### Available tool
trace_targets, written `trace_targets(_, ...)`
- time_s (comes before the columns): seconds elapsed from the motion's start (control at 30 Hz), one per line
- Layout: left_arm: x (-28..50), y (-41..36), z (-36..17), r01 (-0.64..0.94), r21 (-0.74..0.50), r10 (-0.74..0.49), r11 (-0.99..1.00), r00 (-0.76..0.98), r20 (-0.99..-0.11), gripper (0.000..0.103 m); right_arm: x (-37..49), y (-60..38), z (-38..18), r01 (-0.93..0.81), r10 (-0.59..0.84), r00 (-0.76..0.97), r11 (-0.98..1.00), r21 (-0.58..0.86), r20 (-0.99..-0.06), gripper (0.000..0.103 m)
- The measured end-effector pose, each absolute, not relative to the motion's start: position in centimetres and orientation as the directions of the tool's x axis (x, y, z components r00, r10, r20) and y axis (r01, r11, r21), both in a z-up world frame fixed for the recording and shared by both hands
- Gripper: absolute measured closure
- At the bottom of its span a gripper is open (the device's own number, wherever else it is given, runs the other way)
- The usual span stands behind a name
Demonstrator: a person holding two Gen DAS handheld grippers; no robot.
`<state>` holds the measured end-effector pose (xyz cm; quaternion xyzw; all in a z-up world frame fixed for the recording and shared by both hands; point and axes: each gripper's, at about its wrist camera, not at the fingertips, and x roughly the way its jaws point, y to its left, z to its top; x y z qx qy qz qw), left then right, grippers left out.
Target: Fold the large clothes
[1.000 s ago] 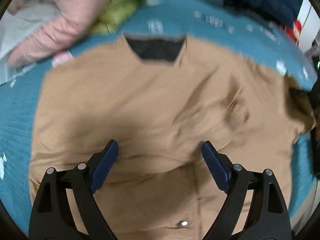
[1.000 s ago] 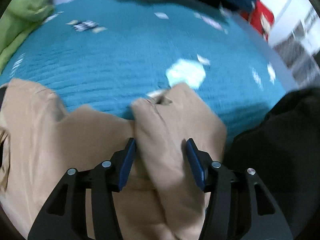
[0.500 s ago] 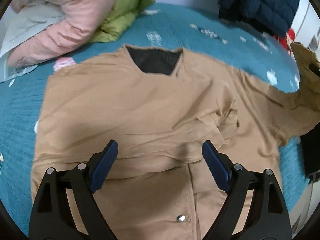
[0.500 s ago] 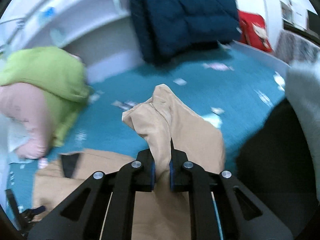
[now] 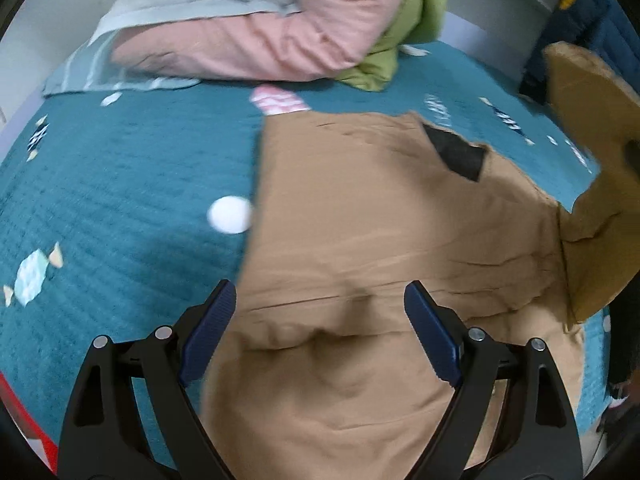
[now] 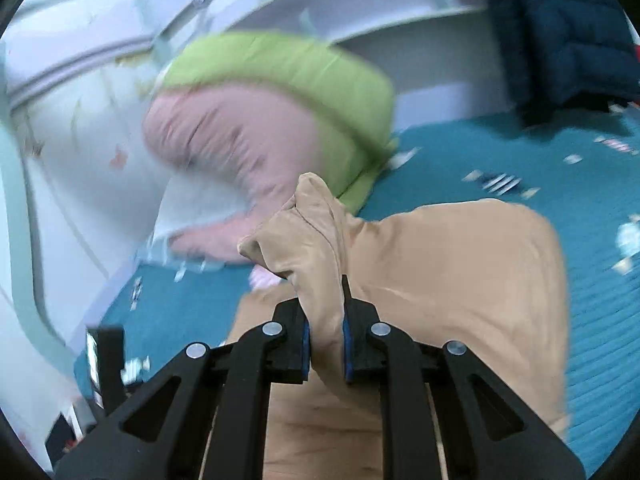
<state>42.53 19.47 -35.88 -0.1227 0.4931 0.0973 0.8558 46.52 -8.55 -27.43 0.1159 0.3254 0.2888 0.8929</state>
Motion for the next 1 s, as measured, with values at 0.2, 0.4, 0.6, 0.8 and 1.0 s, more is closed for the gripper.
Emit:
trace_targets(0.2, 41.2, 21.6, -36.8, -0.305, -0.108, 0.054, 0.946, 0.48, -0.876, 0.017, 46.0, -1.0, -34.0, -0.49, 0.59, 0.501, 0.796, 0.355, -0.633, 0.088)
trace_targets(0.4, 40.9, 22.4, -36.8, -0.319, -0.13, 0.043, 0.939, 0.483, -0.875, 0.017, 45.4, 1.1, -38.0, -0.465, 0.538, 0.414, 0.818, 0.338, -0.734, 0.059)
trace_targets(0.6, 40.8, 21.8, -34.2, -0.303, -0.155, 0.032, 0.94, 0.532, -0.846, 0.017, 43.7, -1.5, -34.4, -0.455, 0.55, 0.503, 0.824, 0.337, -0.667, 0.029)
trace_targets(0.8, 42.9, 19.0, -32.2, -0.255, -0.172, 0.003, 0.952, 0.565, -0.825, 0.016, 43.4, -6.9, -31.9, -0.408, 0.487, 0.577, 0.867, 0.285, -0.655, 0.029)
trace_targets(1.0, 47.0, 13.6, -33.5, -0.154, -0.177, -0.069, 0.972, 0.534, -0.843, 0.016, 46.2, -15.3, -34.3, -0.174, 0.352, 0.556, 0.935, 0.309, -0.753, 0.073)
